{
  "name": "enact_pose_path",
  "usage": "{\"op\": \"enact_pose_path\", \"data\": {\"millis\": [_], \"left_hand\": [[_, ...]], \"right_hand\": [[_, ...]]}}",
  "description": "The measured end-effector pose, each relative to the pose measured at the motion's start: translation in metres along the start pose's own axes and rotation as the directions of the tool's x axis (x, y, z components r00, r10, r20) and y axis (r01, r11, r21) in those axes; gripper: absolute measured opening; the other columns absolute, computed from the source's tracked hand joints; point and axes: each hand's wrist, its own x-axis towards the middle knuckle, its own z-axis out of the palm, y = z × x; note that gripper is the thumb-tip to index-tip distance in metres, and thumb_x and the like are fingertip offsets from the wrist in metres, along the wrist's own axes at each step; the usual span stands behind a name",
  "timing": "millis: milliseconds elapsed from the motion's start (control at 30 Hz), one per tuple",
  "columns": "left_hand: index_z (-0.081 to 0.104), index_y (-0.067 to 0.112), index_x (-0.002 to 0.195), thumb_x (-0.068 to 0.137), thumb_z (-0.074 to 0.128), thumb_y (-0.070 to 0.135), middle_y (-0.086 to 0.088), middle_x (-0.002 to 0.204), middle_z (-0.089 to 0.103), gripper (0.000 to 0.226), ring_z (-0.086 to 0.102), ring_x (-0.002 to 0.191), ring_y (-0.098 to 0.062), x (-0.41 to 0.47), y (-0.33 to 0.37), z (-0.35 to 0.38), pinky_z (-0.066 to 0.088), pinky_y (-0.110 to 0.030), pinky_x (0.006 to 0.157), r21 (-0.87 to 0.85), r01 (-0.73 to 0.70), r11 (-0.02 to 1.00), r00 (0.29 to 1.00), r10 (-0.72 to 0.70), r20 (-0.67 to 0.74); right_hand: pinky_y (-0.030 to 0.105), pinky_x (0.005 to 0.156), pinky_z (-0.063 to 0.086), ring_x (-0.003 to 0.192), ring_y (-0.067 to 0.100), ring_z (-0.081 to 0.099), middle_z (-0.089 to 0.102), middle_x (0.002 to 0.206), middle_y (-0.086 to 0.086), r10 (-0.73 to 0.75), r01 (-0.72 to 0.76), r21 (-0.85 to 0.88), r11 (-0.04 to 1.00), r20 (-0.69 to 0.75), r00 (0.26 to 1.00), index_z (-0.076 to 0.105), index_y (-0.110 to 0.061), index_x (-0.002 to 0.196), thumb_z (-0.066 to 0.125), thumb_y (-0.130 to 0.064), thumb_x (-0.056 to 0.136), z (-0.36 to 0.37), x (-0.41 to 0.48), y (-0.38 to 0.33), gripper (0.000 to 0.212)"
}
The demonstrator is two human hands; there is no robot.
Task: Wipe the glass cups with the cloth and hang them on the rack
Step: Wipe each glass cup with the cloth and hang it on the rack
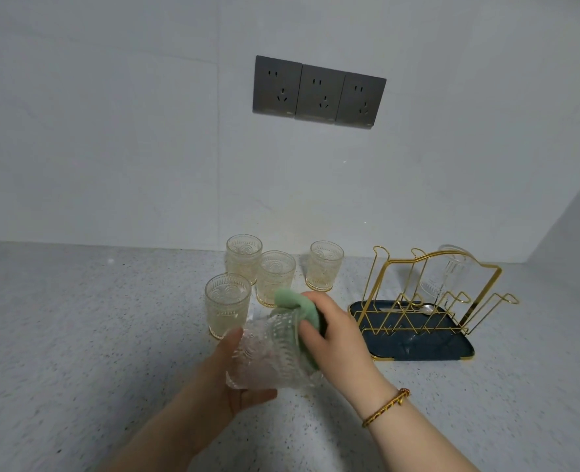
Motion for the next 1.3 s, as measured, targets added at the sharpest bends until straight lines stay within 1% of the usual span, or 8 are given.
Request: {"op": "enact_pose_path", "data": {"millis": [133, 333, 700, 867, 967, 1067, 1167, 1300], "left_hand": [[0.063, 0.018, 0.106, 0.02, 0.091, 0.045, -0.003, 0.092, 0.075, 0.094, 0.072, 0.079, -0.019, 0.001, 0.009, 0.002, 0.057, -0.03, 0.056, -0.013, -0.139, 0.99, 0.99, 0.139, 0.012], [0.066, 0.006, 0.089, 0.068, 0.041, 0.053, -0.016, 0.07, 0.07, 0.057, 0.065, 0.05, -0.026, -0.004, 0.002, 0.002, 0.054, -0.028, 0.041, -0.017, 0.156, 0.988, 0.987, -0.156, 0.043], [0.057, 0.025, 0.104, 0.062, 0.079, 0.023, 0.0, 0.102, 0.07, 0.048, 0.069, 0.086, -0.018, -0.012, 0.009, 0.012, 0.058, -0.028, 0.057, 0.223, -0.165, 0.961, 0.978, 0.189, -0.091], [0.056, 0.03, 0.102, 0.036, 0.069, 0.042, 0.007, 0.09, 0.072, 0.068, 0.071, 0.077, -0.011, -0.011, 0.013, 0.019, 0.057, -0.026, 0.055, 0.294, -0.23, 0.928, 0.964, 0.259, -0.061], [0.055, 0.035, 0.103, 0.02, 0.084, 0.055, 0.002, 0.109, 0.062, 0.09, 0.066, 0.092, -0.018, -0.009, 0.023, 0.024, 0.059, -0.032, 0.067, 0.424, -0.247, 0.872, 0.957, 0.288, -0.036], [0.052, 0.041, 0.101, 0.055, 0.079, 0.045, 0.001, 0.13, 0.051, 0.053, 0.054, 0.116, -0.026, -0.006, 0.029, 0.037, 0.047, -0.05, 0.095, 0.522, -0.249, 0.816, 0.943, 0.327, -0.061], [0.048, 0.047, 0.097, 0.079, 0.067, 0.012, 0.0, 0.132, 0.047, 0.044, 0.045, 0.125, -0.024, 0.004, 0.028, 0.05, 0.04, -0.05, 0.103, 0.64, -0.275, 0.717, 0.921, 0.388, -0.039], [0.047, 0.049, 0.096, 0.045, 0.076, 0.044, 0.027, 0.11, 0.048, 0.059, 0.041, 0.115, -0.002, 0.022, 0.028, 0.091, 0.039, -0.038, 0.102, 0.731, -0.286, 0.619, 0.908, 0.418, 0.001]], "right_hand": [[0.013, 0.072, 0.045, 0.086, 0.007, 0.057, 0.059, 0.086, -0.011, 0.158, -0.148, 0.209, 0.967, -0.03, 0.987, 0.057, -0.026, 0.092, 0.053, -0.01, 0.088, 0.001, 0.0, 0.002, 0.018], [0.007, 0.068, 0.039, 0.07, -0.006, 0.05, 0.052, 0.087, -0.023, -0.166, 0.169, -0.061, 0.984, 0.048, 0.985, 0.061, -0.016, 0.104, 0.048, -0.025, 0.078, -0.003, -0.002, -0.008, 0.03], [0.031, 0.079, 0.052, 0.085, 0.014, 0.06, 0.065, 0.088, 0.002, 0.349, -0.323, 0.401, 0.857, 0.009, 0.937, 0.06, -0.027, 0.083, 0.051, -0.008, 0.089, 0.002, -0.021, 0.002, 0.022], [0.021, 0.055, 0.053, 0.066, 0.011, 0.063, 0.069, 0.074, 0.0, 0.458, -0.261, 0.795, 0.547, -0.023, 0.889, 0.06, -0.01, 0.096, 0.042, 0.005, 0.089, -0.012, -0.029, 0.007, 0.025], [0.029, 0.07, 0.052, 0.077, 0.018, 0.064, 0.071, 0.083, 0.007, 0.483, -0.108, 0.965, 0.238, -0.021, 0.875, 0.063, -0.009, 0.092, 0.066, -0.013, 0.071, -0.027, -0.034, 0.018, 0.022], [0.037, 0.083, 0.045, 0.085, 0.023, 0.066, 0.071, 0.091, 0.011, 0.517, -0.076, 0.995, 0.062, 0.032, 0.855, 0.069, -0.011, 0.09, 0.086, -0.045, 0.02, -0.044, -0.04, 0.029, 0.08], [0.038, 0.084, 0.045, 0.097, 0.027, 0.061, 0.067, 0.1, 0.015, 0.557, -0.116, 0.992, 0.044, 0.072, 0.828, 0.065, -0.011, 0.097, 0.066, -0.059, 0.052, -0.072, -0.045, 0.031, 0.066], [0.04, 0.076, 0.046, 0.096, 0.033, 0.058, 0.062, 0.103, 0.02, 0.637, -0.213, 0.965, 0.152, 0.069, 0.768, 0.059, -0.005, 0.103, 0.046, -0.03, 0.087, -0.109, -0.053, 0.059, 0.033]]}}
